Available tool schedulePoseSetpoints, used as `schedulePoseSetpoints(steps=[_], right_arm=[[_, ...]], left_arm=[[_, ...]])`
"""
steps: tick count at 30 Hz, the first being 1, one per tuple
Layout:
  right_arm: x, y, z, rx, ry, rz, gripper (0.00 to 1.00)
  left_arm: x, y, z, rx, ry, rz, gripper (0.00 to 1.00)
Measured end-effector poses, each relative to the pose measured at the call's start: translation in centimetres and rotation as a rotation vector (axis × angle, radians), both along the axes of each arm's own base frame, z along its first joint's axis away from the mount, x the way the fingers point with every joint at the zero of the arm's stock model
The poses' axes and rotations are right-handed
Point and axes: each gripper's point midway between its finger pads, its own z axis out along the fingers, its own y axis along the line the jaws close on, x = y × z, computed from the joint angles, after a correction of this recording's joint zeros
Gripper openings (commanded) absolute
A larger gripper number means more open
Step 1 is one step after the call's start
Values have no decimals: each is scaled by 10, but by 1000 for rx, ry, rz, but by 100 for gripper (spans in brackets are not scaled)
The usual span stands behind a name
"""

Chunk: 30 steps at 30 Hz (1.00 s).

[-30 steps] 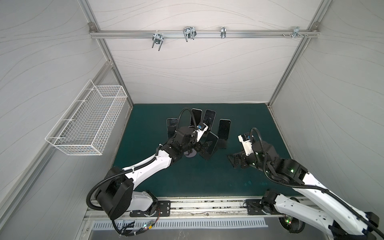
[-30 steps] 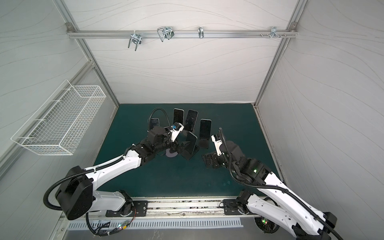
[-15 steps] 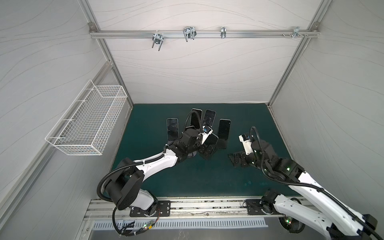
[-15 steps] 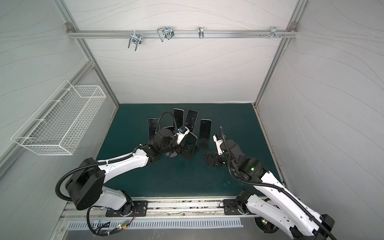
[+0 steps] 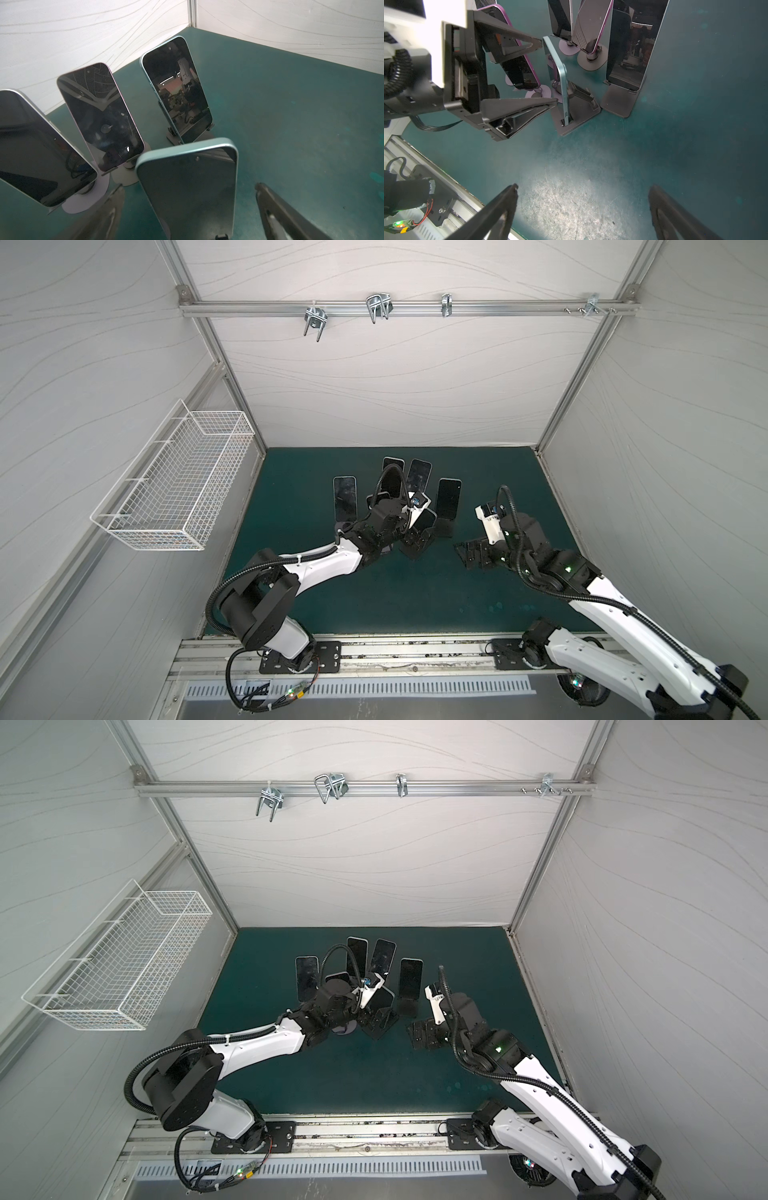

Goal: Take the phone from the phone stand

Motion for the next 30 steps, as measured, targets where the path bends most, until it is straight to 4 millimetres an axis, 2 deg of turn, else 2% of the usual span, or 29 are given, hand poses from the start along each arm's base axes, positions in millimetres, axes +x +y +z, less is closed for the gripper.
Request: schedulePoseSetpoints(steps=[21,30], right_arm=[[6,-3,-4,25,17,-16,99],[7,-5,-5,25,20,-29,99]], left_arm=[[7,-7,-10,-15,-12,2,99],[8,-5,-20,-8,0,16,99]])
